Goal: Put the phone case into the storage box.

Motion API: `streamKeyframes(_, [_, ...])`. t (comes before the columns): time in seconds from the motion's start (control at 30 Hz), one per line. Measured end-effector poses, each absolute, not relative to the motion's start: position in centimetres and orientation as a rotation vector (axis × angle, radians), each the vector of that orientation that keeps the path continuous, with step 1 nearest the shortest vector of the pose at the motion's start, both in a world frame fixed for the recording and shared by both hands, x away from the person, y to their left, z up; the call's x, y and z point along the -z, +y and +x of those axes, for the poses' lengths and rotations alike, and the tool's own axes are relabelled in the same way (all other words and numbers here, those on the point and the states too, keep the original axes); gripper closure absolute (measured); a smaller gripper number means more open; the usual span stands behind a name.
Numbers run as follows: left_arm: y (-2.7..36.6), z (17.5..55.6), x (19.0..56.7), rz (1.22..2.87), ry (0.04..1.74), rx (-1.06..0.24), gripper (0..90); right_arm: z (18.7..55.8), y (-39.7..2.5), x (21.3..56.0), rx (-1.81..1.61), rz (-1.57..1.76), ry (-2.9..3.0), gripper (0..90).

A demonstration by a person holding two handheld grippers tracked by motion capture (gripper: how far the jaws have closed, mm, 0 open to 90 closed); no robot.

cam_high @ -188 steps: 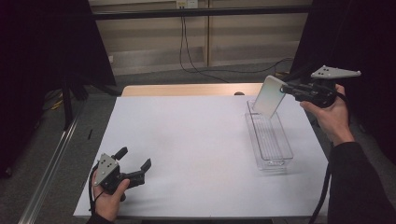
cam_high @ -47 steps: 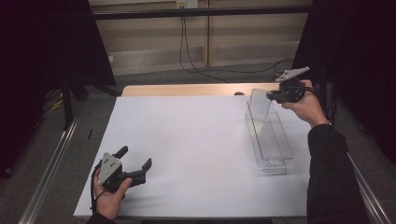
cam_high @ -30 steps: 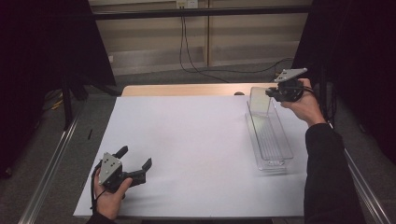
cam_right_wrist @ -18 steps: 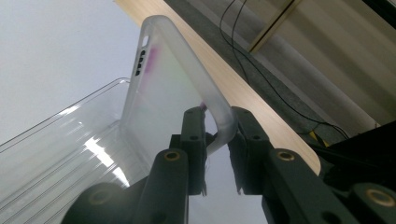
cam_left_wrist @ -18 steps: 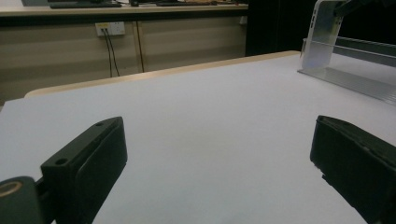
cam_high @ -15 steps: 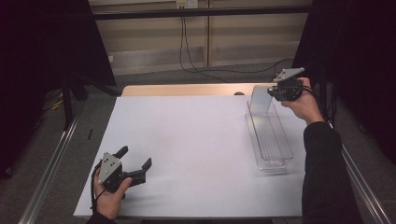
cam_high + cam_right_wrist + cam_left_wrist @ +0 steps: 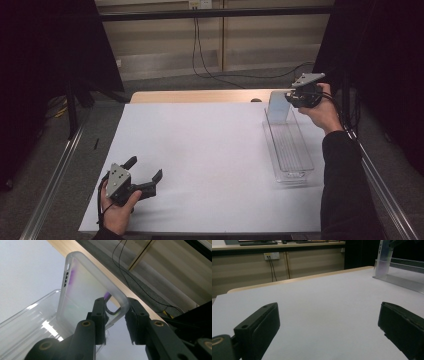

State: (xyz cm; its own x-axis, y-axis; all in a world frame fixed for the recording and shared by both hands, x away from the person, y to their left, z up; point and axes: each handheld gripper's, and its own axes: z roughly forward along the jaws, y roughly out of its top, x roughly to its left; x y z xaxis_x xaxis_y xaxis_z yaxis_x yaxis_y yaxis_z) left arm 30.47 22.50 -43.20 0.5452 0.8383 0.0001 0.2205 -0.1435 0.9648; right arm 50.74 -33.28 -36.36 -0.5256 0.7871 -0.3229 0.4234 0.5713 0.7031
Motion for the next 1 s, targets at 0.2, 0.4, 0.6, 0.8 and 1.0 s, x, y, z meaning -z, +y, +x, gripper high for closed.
streamKeyframes(0.2, [22.6,30.5,43.2,1.665,0.904,-0.69,3.9,50.7,-33.2,36.2,-0.742,0.976,2.148,61.9])
streamKeyframes(0.4, [22.6,30.5,43.3,1.667,0.907,-0.694,3.9,50.6,-33.7,36.3,-0.766,1.009,2.115,52.9])
streamKeyframes(0.6, [22.5,30.6,43.3,1.667,0.91,-0.694,3.9,50.3,-34.2,36.6,-0.795,1.064,2.084,41.7])
streamKeyframes(0.8, [22.5,30.6,43.3,1.668,0.911,-0.697,3.9,49.9,-34.4,36.8,-0.836,1.097,2.058,30.8])
streamKeyframes(1.0, [22.6,30.7,43.2,1.661,0.916,-0.703,3.9,49.6,-34.5,36.8,-0.863,1.147,2.024,18.0])
